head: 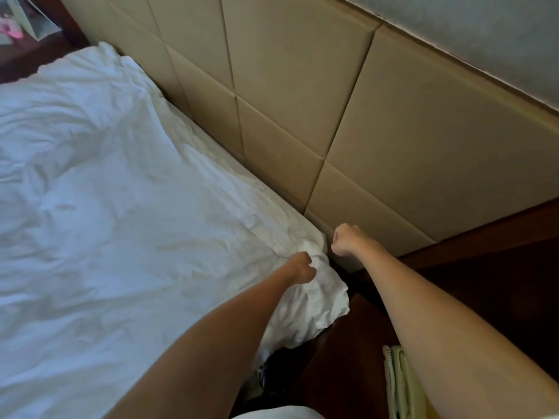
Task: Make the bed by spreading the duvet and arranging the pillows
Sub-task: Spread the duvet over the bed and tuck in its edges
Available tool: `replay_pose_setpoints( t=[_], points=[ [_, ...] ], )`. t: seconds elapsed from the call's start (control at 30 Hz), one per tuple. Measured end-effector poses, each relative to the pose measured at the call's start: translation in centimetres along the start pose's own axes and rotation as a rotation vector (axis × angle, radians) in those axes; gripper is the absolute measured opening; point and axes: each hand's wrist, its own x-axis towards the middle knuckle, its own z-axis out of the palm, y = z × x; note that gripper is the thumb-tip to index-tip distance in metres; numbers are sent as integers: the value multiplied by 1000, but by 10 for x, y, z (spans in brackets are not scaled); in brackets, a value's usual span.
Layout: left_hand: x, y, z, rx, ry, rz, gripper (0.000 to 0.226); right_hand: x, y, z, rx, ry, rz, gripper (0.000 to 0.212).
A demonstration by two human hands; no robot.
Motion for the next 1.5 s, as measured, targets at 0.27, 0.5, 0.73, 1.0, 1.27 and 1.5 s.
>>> replay_pose_setpoints(
  t=[0.27,0.5,0.73,1.0,1.27,1.5],
  points=[
    [1,-51,-76,46,304,-122,60,14,-81,7,-61,-29,-241,23],
    [5,-110,-131,22,387,-199,53,38,-166,21,-237,-93,-443,48],
    [45,-130,-170,-817,442,-204,60,73,-217,49,-393,-148,-446,61],
    [95,-68,-181,-911,364,53,60,100,-164,36,-234,29,-182,78],
    [104,-56,-147,-539,-84,130,72,97,-131,34,219,305,-90,24],
    [105,-22,-113,-953,-80,95,59,109,-91,30,369,349,-58,24]
  ],
)
